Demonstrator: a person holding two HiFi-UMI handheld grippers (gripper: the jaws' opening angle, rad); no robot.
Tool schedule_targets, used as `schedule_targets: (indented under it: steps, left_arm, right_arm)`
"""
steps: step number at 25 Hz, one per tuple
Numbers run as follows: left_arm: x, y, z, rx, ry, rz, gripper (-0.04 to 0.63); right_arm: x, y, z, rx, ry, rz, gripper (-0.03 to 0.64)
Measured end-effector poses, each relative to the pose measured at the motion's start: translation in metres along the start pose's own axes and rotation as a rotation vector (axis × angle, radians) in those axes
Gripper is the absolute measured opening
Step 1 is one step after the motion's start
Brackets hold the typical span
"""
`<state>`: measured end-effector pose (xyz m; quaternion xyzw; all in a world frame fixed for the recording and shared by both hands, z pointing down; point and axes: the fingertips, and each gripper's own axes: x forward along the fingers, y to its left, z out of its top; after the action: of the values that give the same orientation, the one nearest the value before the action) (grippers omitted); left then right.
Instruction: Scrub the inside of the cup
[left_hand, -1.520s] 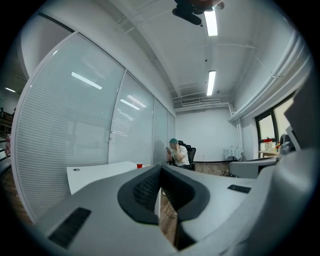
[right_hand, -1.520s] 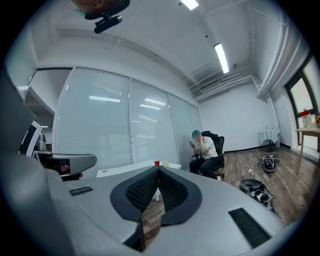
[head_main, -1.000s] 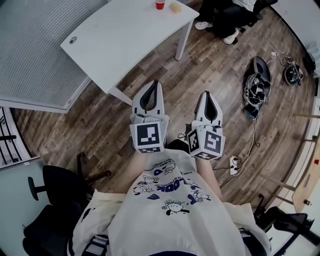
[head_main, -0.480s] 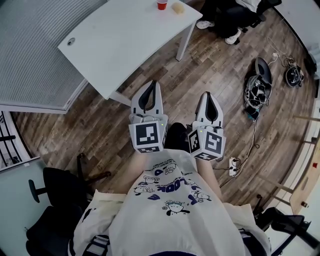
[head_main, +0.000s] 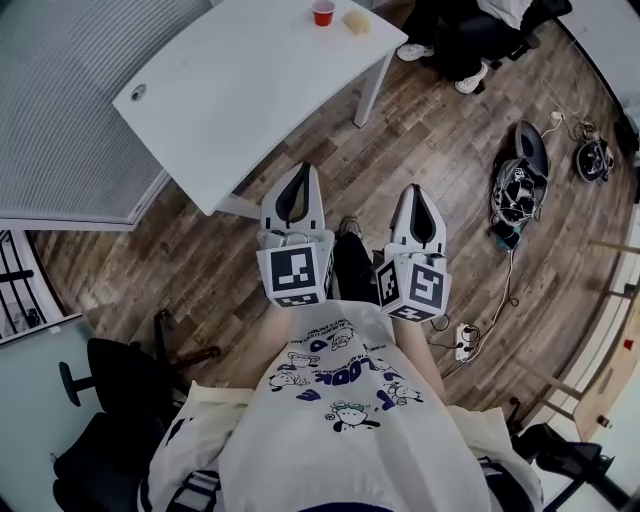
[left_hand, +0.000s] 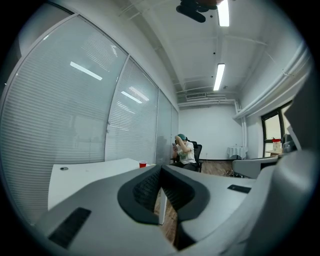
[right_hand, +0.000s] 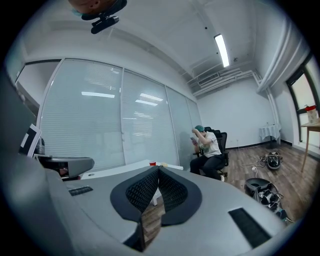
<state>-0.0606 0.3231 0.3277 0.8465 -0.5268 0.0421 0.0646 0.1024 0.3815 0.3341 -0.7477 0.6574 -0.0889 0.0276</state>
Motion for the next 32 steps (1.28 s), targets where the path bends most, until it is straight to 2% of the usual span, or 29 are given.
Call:
schedule_targets:
  steps: [20,32]
  left_arm:
    - [0.141,-0.016,0.032,-0.001,-0.033,0.095,0.029]
    - [0.179,-0.012,0.026,-0.013,-0.004,0.169,0.029]
  right_arm:
    - [0.148,-0.051,0.033,-0.006,0.000,0.112,0.002]
    - [0.197,-0.068,0.026,0.009,0.044,0.172,0.002]
